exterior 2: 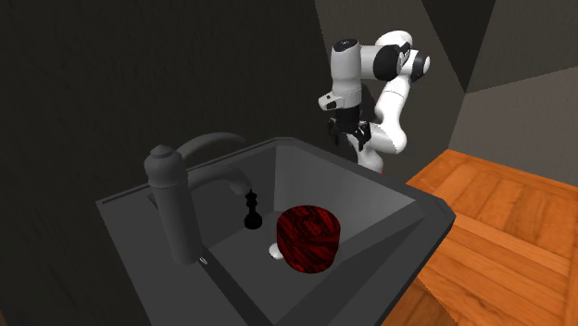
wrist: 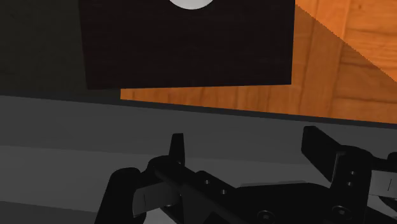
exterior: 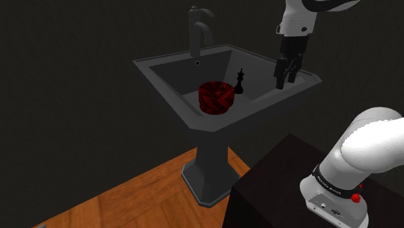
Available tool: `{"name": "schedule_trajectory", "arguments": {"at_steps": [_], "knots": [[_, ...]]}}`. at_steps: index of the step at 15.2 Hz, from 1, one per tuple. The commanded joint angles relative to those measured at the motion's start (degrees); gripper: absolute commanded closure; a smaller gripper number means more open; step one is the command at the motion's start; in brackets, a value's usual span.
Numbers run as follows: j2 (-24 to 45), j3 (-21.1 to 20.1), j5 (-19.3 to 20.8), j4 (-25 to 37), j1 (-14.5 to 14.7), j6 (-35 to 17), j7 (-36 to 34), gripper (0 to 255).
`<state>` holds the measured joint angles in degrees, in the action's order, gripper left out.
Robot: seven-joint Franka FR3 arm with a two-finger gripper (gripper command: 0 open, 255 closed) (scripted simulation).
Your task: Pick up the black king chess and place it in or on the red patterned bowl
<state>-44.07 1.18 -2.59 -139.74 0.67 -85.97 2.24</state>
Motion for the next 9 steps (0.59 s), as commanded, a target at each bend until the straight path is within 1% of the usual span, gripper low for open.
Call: {"name": "schedule_trajectory", "arguments": {"at_steps": [1, 9], "knots": [[0.0, 0.0, 0.0, 0.0, 0.0, 0.0, 0.0, 0], [13.11, 3.08, 3.18, 3.36, -1.96, -13.98, 3.0, 0]]}}
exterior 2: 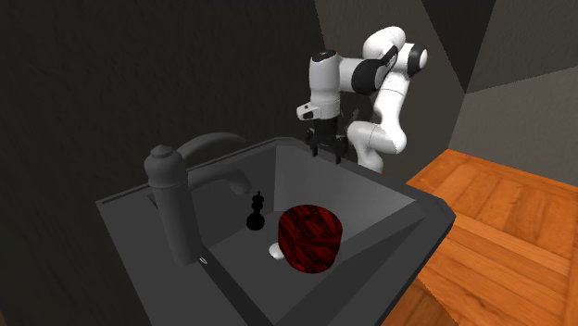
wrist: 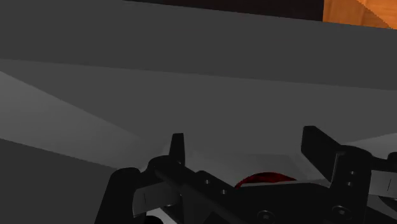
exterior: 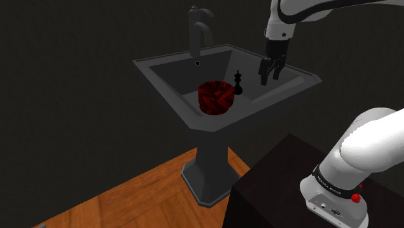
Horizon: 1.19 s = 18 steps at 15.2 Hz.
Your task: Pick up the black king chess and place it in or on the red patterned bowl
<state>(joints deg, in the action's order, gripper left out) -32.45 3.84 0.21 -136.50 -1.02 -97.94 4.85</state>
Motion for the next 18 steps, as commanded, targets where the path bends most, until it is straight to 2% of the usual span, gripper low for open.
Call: {"name": "schedule_trajectory", "arguments": {"at_steps": [1, 10, 18], "knots": [[3.25, 0.79, 0.65, 0.86, -0.47, -3.57, 0.73, 0], [19.5, 4.0, 1.5, 10.46, -2.02, -15.18, 3.77, 0], [34.24, 6.28, -0.19, 23.35, -3.5, -21.39, 6.81, 0]]}}
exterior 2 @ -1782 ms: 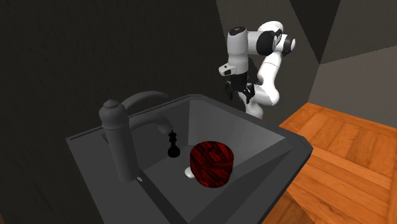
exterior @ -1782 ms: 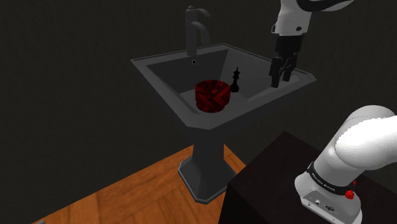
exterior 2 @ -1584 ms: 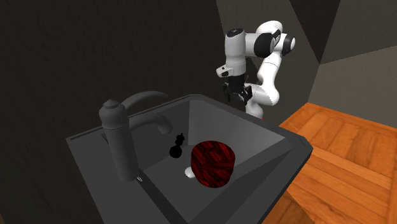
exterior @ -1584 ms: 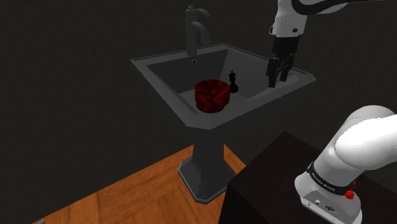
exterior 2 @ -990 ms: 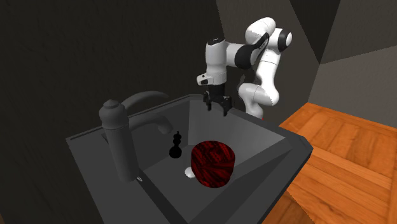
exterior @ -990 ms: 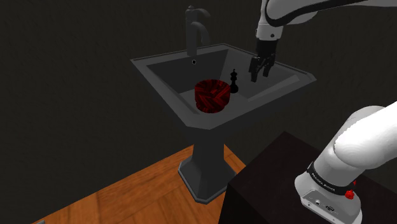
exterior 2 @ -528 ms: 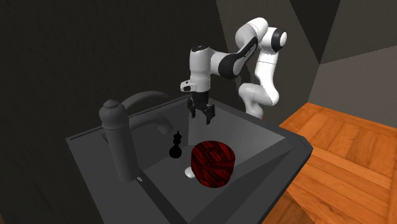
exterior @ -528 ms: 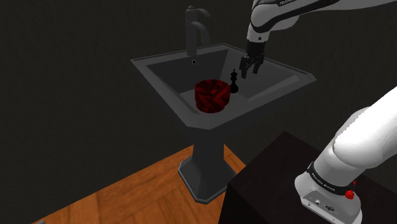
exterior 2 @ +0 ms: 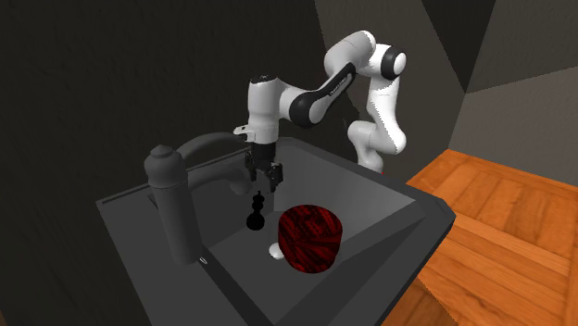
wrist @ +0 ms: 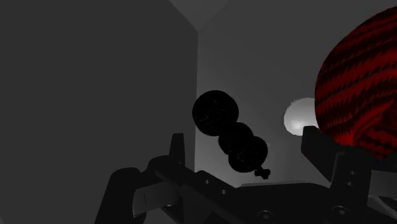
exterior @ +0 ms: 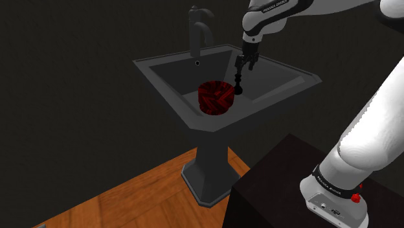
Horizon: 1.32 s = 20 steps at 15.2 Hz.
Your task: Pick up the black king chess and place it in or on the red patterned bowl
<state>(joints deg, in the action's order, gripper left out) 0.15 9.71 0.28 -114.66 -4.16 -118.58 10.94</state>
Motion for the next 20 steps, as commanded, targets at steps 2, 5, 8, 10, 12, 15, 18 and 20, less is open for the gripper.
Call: {"name": "schedule_trajectory", "arguments": {"at_steps": [2, 5, 8, 10, 12, 15, 18, 20], "knots": [[3.99, 0.65, -0.71, 3.93, -0.7, -1.36, 1.21, 0], [4.91, 0.64, -0.92, 2.72, -0.75, -3.47, 1.35, 0], [5.92, 0.64, -1.15, 1.62, -0.8, -5.57, 1.51, 0], [6.48, 0.62, -1.28, 1.08, -0.84, -6.66, 1.6, 0], [6.49, 0.61, -1.28, 1.09, -0.85, -6.66, 1.6, 0], [6.49, 0.59, -1.28, 1.1, -0.87, -6.65, 1.6, 0], [5.96, 0.55, -1.15, 0.76, -0.8, -6.46, 1.45, 255], [5.76, 0.45, -1.07, 0.35, -0.67, -6.66, 1.18, 255]]}}
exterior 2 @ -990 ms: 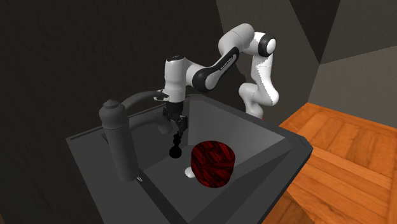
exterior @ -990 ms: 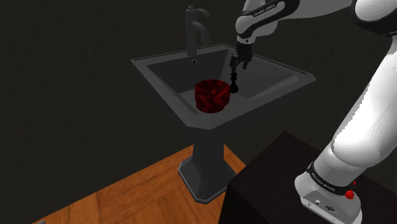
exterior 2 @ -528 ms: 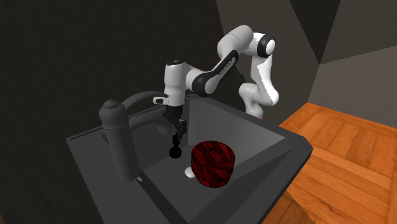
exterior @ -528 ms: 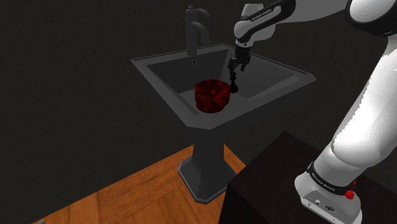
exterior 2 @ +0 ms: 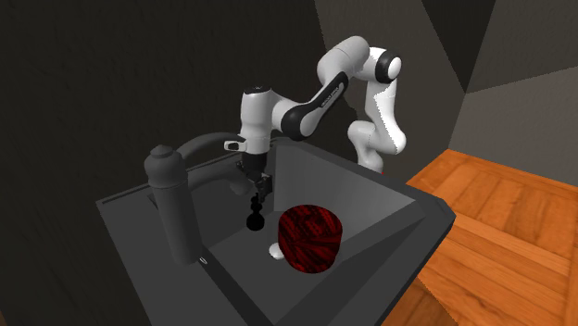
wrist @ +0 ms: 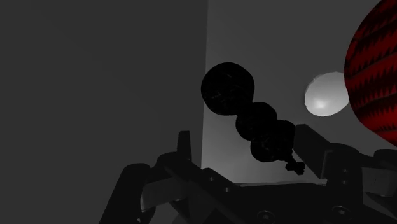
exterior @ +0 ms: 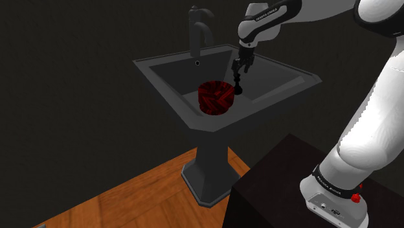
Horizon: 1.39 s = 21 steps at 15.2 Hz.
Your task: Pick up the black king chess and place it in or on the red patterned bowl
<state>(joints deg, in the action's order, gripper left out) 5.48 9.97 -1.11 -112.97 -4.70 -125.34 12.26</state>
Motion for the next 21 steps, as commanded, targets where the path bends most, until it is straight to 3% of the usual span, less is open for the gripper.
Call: {"name": "schedule_trajectory", "arguments": {"at_steps": [1, 7, 21], "knots": [[1.12, 0.21, 0.17, -0.38, -0.17, 0.38, -0.01, 255], [1.16, 0.29, 0.11, -0.6, -0.36, 0.1, 0.28, 255], [-1.8, 0.18, 0.8, 6.73, -0.4, 10.34, -0.14, 255]]}}
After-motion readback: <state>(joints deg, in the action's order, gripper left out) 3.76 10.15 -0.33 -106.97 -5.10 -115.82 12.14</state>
